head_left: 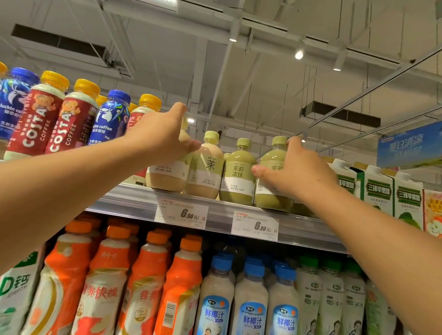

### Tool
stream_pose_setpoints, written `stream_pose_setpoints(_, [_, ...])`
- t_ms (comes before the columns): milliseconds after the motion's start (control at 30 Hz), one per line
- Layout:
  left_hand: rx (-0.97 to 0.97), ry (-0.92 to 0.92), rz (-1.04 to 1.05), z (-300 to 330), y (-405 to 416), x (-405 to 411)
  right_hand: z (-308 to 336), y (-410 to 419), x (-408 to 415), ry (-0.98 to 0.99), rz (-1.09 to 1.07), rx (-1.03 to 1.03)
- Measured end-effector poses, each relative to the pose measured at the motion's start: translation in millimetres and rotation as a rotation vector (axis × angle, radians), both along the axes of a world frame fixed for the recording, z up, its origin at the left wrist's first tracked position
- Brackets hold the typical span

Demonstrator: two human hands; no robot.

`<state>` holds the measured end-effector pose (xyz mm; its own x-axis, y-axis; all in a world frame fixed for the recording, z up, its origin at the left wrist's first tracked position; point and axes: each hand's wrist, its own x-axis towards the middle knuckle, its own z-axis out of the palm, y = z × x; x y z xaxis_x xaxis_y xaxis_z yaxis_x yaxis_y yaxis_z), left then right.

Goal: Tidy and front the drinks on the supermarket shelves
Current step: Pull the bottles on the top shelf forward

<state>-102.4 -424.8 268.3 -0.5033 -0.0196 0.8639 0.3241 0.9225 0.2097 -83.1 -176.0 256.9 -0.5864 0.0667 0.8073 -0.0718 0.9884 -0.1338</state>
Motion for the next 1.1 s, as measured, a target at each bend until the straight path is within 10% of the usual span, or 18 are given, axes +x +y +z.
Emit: stream_pose_setpoints(1100, [-0.363,0.128,0.279,-52.0,-14.0,-8.4,-28.9,15.4,-30.0,-0.159,0.166,0.079])
